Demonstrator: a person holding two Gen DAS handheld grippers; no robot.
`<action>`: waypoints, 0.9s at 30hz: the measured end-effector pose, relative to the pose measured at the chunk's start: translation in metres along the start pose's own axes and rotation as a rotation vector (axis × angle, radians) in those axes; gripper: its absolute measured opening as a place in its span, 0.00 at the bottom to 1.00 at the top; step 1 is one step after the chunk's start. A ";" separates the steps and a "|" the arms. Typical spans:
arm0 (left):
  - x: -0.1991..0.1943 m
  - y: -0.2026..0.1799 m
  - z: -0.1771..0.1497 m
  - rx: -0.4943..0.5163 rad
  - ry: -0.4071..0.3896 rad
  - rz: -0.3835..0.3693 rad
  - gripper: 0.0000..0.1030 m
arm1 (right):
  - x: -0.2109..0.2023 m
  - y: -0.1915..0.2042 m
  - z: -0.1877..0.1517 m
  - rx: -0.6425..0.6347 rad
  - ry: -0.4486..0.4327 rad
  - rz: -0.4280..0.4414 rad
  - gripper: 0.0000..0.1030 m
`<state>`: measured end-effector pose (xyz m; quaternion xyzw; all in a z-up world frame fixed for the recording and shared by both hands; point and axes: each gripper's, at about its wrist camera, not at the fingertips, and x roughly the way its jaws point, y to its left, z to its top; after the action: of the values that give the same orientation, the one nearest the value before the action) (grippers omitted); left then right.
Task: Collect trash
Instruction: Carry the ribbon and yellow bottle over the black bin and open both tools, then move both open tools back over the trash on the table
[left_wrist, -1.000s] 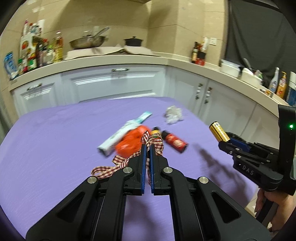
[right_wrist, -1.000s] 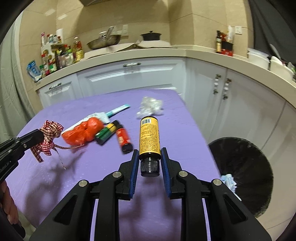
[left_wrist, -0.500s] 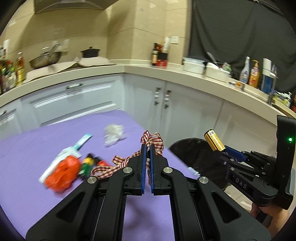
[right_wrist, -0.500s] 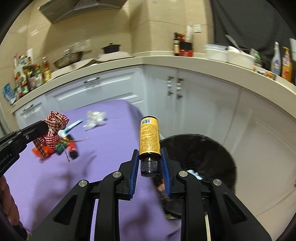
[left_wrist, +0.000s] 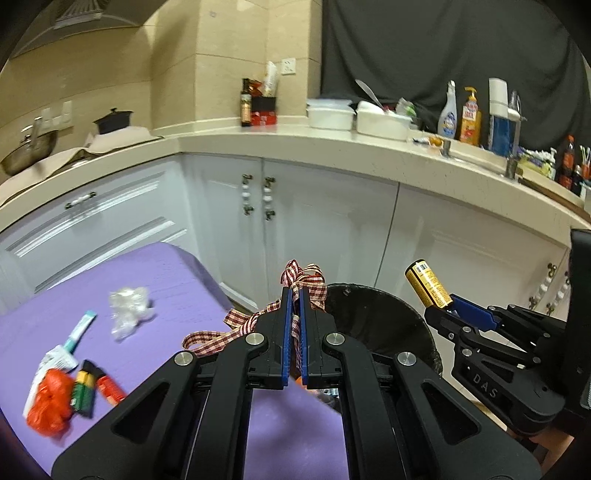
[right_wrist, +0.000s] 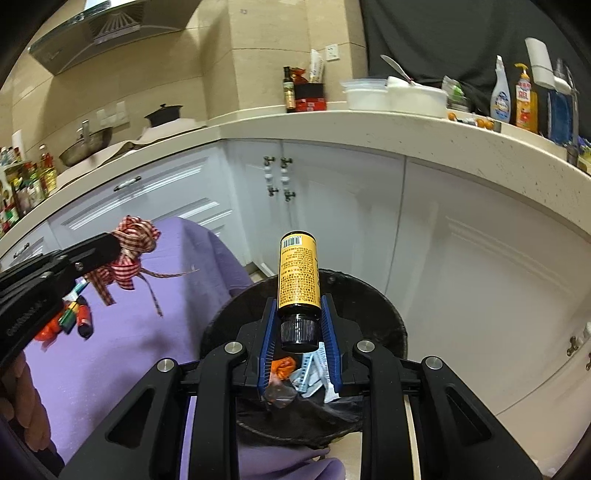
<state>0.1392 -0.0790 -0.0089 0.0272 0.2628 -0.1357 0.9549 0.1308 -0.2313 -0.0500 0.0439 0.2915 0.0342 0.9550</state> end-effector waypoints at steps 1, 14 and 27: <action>0.005 -0.003 0.000 0.004 0.006 -0.003 0.04 | 0.002 -0.003 -0.001 0.004 0.002 -0.002 0.24; 0.055 -0.013 0.001 0.017 0.071 -0.031 0.04 | 0.032 -0.019 -0.003 0.035 0.033 -0.017 0.24; 0.086 -0.011 -0.009 0.025 0.138 -0.010 0.23 | 0.051 -0.026 -0.008 0.049 0.057 -0.051 0.42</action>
<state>0.2025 -0.1100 -0.0604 0.0471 0.3264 -0.1413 0.9334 0.1700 -0.2516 -0.0876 0.0589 0.3206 0.0037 0.9454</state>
